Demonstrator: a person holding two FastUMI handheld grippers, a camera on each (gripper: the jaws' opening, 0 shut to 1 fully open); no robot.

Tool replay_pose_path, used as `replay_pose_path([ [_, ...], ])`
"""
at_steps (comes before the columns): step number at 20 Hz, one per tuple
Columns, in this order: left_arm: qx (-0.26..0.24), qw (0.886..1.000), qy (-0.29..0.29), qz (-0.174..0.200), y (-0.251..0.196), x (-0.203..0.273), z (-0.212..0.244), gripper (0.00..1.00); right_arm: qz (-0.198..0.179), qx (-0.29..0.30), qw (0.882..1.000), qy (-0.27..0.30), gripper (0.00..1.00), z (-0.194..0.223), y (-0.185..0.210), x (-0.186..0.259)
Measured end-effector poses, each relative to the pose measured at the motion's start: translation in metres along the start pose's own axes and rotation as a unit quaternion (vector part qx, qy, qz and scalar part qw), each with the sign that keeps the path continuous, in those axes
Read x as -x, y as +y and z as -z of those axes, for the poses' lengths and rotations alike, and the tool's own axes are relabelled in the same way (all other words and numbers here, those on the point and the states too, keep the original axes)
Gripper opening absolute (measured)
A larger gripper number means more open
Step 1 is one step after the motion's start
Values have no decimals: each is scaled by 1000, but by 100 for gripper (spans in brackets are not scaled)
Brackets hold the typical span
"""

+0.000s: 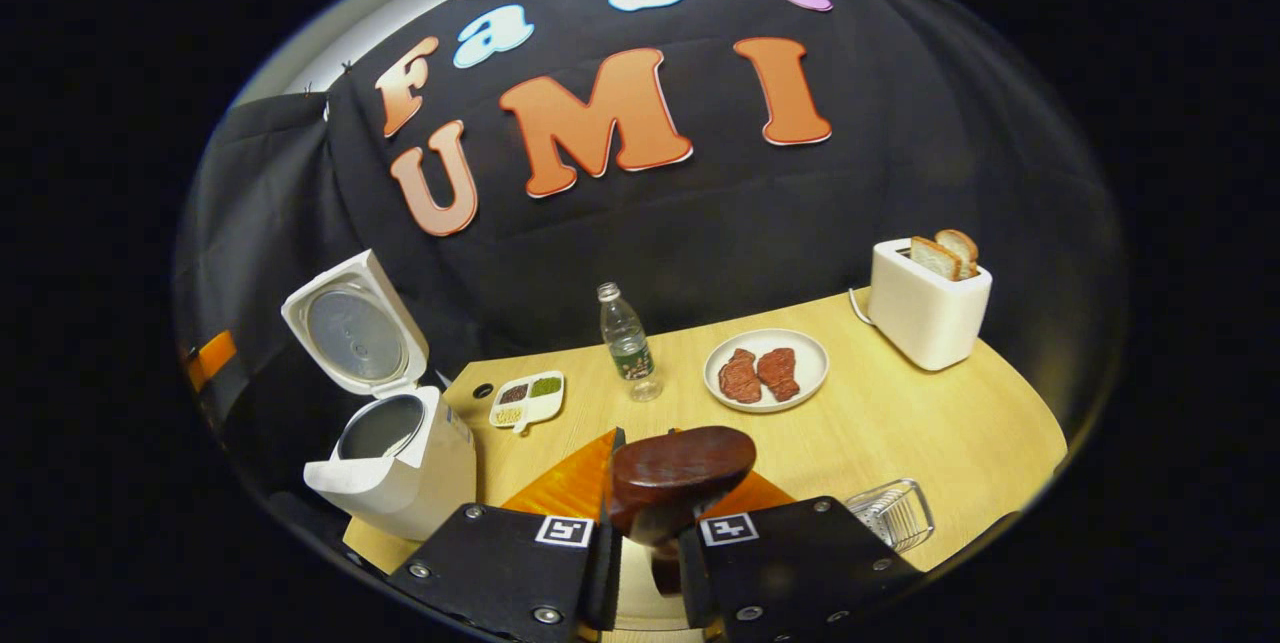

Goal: Close the left gripper, press the button to open the rice cooker; take a wooden spoon from the chopstick holder with the right hand, scoop a spoonful of rice and pour it into the rice cooker, then put the wooden spoon back into the chopstick holder.

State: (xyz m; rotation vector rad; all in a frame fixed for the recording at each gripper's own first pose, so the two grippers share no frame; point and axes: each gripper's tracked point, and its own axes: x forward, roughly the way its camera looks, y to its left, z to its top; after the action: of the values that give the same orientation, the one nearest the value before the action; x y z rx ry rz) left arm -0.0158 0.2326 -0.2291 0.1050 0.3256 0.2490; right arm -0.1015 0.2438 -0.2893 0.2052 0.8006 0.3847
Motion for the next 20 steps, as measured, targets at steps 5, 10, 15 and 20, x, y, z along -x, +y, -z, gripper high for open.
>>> replay_pose_path([
  [5, 2, 999, 13, -33, 21, 14, 12, 91, 1, 73, 997, 40, 25, 39, 4, -23],
  [10, 4, 998, 22, -54, 27, 27, 19, 91, -2, 145, 988, 52, 25, 58, 7, -31],
  [15, -5, 997, 18, -72, 27, 34, 15, 91, 6, 213, 977, 31, 25, 63, 2, -34],
  [20, -17, 997, 30, -66, 23, 36, 23, 90, 0, 275, 961, 36, 25, 97, 9, -34],
])
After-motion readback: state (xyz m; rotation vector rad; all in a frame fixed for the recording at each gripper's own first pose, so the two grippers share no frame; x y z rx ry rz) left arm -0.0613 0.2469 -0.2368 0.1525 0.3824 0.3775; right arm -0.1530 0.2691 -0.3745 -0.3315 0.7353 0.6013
